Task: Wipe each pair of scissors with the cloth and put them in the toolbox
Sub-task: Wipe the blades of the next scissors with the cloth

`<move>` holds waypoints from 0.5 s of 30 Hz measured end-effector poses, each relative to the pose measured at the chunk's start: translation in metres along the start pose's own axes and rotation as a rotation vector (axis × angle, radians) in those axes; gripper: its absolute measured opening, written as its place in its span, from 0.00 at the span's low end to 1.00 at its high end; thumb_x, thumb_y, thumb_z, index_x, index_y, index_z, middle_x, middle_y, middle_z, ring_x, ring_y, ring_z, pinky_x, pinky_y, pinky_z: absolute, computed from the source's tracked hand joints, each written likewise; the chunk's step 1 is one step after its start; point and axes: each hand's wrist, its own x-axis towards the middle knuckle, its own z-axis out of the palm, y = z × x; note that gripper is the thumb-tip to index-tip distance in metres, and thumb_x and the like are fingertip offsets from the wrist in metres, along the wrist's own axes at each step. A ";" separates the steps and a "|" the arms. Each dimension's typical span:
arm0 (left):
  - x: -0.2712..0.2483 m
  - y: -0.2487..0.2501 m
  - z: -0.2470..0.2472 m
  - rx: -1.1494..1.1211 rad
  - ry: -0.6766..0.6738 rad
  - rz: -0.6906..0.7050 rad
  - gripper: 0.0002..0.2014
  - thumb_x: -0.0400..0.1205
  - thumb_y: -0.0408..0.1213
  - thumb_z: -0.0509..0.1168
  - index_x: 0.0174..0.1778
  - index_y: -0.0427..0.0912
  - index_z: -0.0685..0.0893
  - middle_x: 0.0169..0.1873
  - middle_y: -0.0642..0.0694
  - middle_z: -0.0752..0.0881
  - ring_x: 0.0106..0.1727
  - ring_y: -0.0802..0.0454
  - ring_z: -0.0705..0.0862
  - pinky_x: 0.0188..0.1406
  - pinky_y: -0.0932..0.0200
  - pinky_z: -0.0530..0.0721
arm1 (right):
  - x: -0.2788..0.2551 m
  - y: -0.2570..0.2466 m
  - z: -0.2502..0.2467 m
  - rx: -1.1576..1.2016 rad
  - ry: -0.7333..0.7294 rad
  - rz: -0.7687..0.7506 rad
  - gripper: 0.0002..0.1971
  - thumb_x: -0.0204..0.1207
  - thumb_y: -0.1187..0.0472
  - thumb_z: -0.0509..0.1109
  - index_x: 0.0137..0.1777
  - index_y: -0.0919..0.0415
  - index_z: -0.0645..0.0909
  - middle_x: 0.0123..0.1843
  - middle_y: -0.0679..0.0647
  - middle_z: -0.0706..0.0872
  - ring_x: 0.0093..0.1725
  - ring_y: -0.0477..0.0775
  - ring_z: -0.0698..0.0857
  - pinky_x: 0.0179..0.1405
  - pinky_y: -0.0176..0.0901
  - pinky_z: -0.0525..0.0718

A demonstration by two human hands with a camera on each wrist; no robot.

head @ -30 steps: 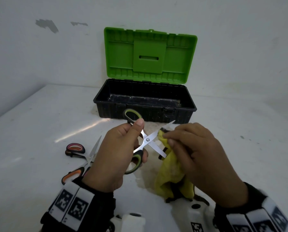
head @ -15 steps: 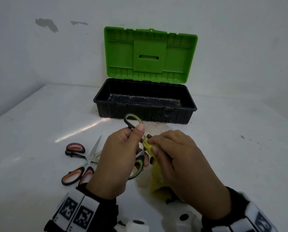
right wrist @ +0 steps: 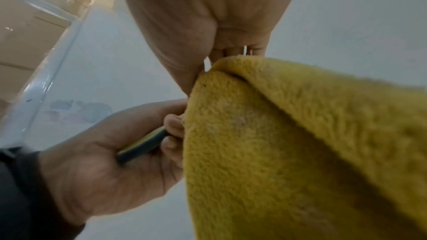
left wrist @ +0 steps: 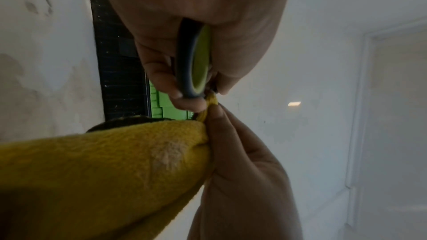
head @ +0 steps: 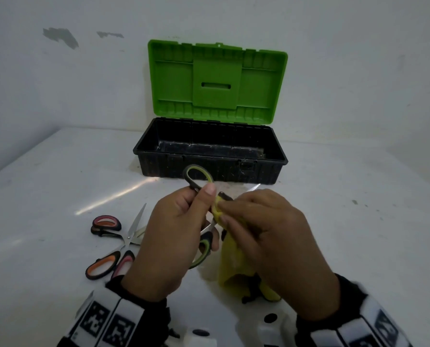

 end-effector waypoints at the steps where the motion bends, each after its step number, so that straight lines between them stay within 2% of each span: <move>1: -0.001 0.002 -0.001 -0.005 0.002 0.000 0.21 0.85 0.51 0.60 0.36 0.38 0.83 0.17 0.45 0.82 0.20 0.45 0.80 0.25 0.56 0.81 | 0.002 0.001 0.000 0.002 0.018 0.002 0.13 0.79 0.50 0.69 0.57 0.52 0.90 0.46 0.45 0.89 0.45 0.42 0.83 0.45 0.40 0.84; 3: 0.000 0.004 -0.003 -0.025 0.019 -0.007 0.20 0.85 0.50 0.61 0.34 0.39 0.81 0.14 0.48 0.76 0.21 0.41 0.79 0.27 0.53 0.79 | 0.005 0.008 -0.003 0.016 0.094 0.049 0.08 0.77 0.54 0.75 0.53 0.54 0.91 0.44 0.45 0.89 0.44 0.43 0.84 0.46 0.37 0.84; 6: 0.001 0.005 -0.006 -0.022 0.027 -0.008 0.19 0.84 0.50 0.62 0.33 0.40 0.80 0.12 0.50 0.73 0.22 0.39 0.78 0.29 0.50 0.78 | 0.009 0.016 -0.009 0.057 0.155 0.130 0.06 0.75 0.58 0.77 0.50 0.55 0.91 0.44 0.44 0.89 0.44 0.40 0.84 0.46 0.29 0.81; 11: 0.001 0.007 -0.003 -0.019 0.011 0.036 0.21 0.85 0.48 0.62 0.25 0.46 0.79 0.12 0.52 0.73 0.20 0.40 0.79 0.24 0.55 0.79 | 0.004 0.003 -0.002 0.050 0.048 0.047 0.06 0.78 0.57 0.74 0.53 0.53 0.90 0.44 0.44 0.87 0.45 0.41 0.82 0.47 0.31 0.81; 15: -0.003 0.005 -0.004 0.006 -0.003 0.069 0.20 0.84 0.47 0.63 0.32 0.35 0.79 0.12 0.51 0.72 0.18 0.41 0.79 0.24 0.54 0.80 | 0.008 0.020 -0.007 0.041 0.138 0.129 0.03 0.78 0.59 0.74 0.49 0.54 0.90 0.43 0.43 0.87 0.44 0.40 0.83 0.47 0.28 0.79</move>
